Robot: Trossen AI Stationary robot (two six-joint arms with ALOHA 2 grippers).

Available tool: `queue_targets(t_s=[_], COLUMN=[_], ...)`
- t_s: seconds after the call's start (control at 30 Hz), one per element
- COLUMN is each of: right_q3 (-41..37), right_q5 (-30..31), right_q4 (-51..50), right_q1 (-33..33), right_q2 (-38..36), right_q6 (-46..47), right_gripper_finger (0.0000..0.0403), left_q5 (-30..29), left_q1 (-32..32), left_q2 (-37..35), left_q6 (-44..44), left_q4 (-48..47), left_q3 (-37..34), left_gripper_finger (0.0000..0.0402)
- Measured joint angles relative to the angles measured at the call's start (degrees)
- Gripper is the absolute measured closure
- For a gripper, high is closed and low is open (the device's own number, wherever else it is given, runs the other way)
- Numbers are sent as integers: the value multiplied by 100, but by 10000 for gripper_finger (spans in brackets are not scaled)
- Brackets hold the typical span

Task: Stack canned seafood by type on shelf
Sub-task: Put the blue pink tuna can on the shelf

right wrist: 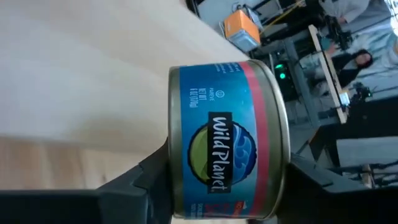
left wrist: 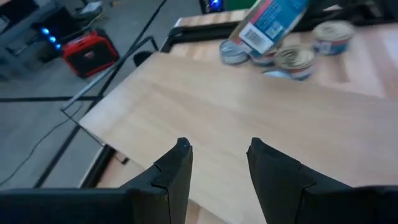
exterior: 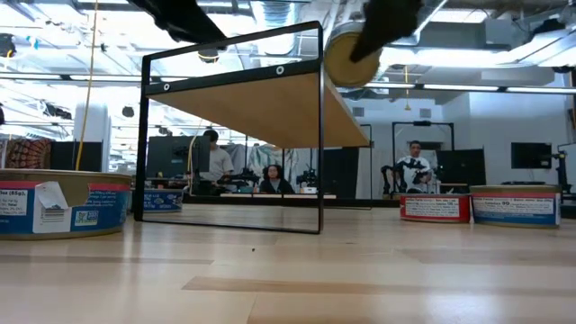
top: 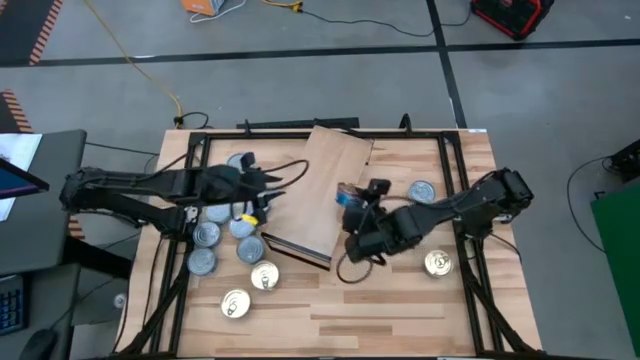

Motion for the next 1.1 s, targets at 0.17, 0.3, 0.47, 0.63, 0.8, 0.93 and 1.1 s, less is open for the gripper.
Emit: queue_targets(t_s=[0.17, 0.3, 0.47, 0.63, 0.8, 0.93, 1.1], right_q3=[-181, -342, -515, -517, -517, -502, -388], right_q5=[-271, -329, -628, -1236, -1476, -1722, -2370], right_q4=[892, 1602, 2401, 2421, 2453, 2540, 2646], right_q1=[-504, -742, -905, -801, -720, -663, -688], right_q2=[11, 4, 4, 4, 4, 4, -2], right_q6=[-1117, -1835, -2526, -2587, -2588, -2401, -1998], right_gripper_finger=[185, 181, 158, 155, 149, 139, 137], left_q5=[597, 637, 630, 553, 436, 499, 925], left_q1=[304, 441, 561, 474, 418, 418, 416], left_q2=[268, 321, 305, 307, 316, 316, 316], left_q6=[144, 323, 503, 819, 722, 600, 556], left_q4=[128, 272, 480, 494, 605, 599, 610], left_q3=[56, 56, 63, 62, 62, 62, 62], left_gripper_finger=[252, 252, 252, 252, 246, 233, 228])
